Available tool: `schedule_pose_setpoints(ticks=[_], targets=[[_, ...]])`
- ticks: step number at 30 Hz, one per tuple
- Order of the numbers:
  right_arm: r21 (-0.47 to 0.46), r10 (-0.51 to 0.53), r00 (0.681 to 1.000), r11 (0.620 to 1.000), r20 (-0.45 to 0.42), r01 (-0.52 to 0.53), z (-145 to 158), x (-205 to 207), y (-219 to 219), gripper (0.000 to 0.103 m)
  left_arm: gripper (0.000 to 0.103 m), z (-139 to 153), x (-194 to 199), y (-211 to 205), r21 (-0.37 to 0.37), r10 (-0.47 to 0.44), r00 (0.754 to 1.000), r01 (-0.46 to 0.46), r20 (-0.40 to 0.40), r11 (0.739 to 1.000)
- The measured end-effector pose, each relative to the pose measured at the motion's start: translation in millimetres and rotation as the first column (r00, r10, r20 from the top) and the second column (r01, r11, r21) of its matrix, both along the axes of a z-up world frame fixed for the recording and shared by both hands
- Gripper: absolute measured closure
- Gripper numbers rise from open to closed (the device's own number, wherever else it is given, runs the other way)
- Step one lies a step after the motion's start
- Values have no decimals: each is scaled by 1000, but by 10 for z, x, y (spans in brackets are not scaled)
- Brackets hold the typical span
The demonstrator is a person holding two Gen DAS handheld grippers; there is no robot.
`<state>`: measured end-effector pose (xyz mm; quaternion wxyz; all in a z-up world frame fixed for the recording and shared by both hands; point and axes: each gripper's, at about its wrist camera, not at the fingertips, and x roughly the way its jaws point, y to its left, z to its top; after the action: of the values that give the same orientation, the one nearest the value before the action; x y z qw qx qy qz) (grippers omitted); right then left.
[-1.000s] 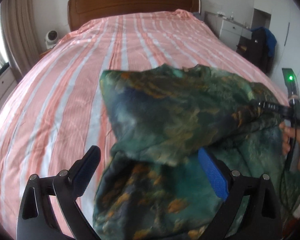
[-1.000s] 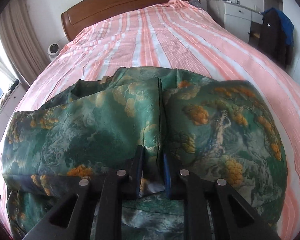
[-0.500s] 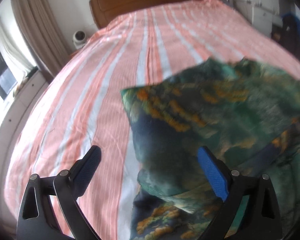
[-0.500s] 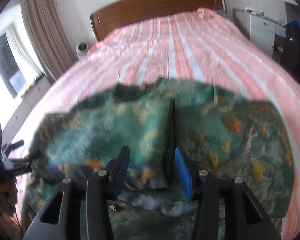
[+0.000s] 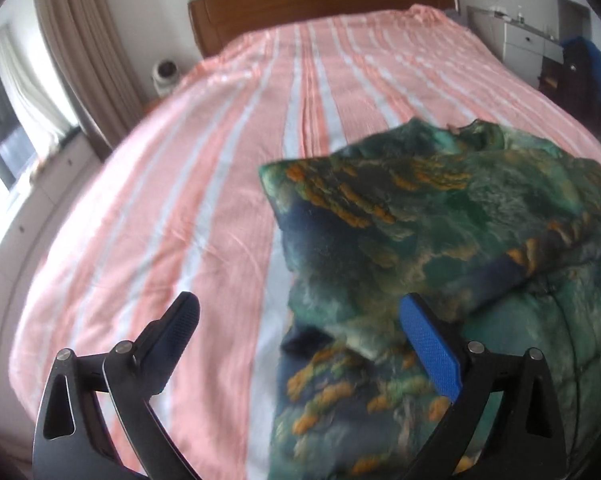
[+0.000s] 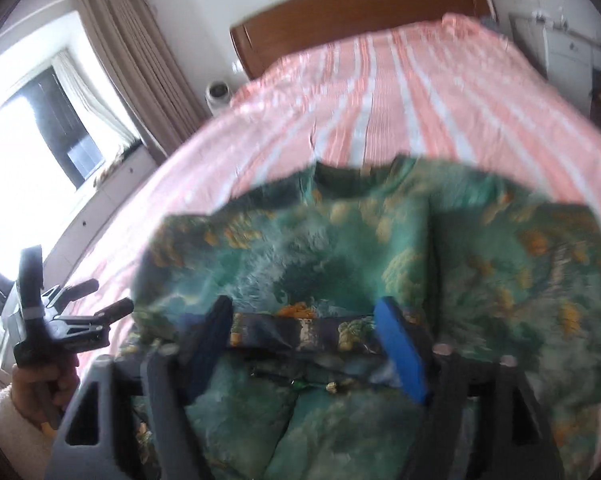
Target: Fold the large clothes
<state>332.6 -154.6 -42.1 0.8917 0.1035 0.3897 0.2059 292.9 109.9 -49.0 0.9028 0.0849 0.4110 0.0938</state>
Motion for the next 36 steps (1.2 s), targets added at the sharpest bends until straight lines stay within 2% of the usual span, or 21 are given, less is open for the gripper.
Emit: schedule_pose_setpoints(ticks=[1,4,9,16,24,28,30,32,36], targets=[[-11,-16,999,1000,39,16,81,-109,-44,12,2,48,-102,-20,31,5,1000,-5,12,1000],[-81,-63,990,994,129,74,216,-516,-181,11,2,122,-418,-68,94,37,998,-41,44,995],[-200,-94,985,972,145,123,242,-925,-291,10,2,236,-668,-8,60,52,997,-55,55,997],[-240,-132,987,959,89,150,126,-1504,-551,7,2,368,-903,-39,60,43,996,-48,77,997],[-247,-169,985,953,41,174,-70,-1822,-692,7,2,300,-986,-49,58,62,996,-65,56,996],[-210,-184,983,960,16,183,-143,-1913,-725,7,2,199,-1101,-13,61,49,998,-50,26,997],[-175,-188,982,967,6,186,-147,-1993,-784,7,2,72,-1237,79,26,33,999,-32,-16,999],[-149,-196,981,970,1,194,-126,-2093,-890,7,2,-106,-1416,238,-48,20,998,-23,-61,999],[-135,-278,961,952,-13,273,-125,-2343,-1312,7,2,-446,-1737,554,-197,14,991,-40,-131,980]])
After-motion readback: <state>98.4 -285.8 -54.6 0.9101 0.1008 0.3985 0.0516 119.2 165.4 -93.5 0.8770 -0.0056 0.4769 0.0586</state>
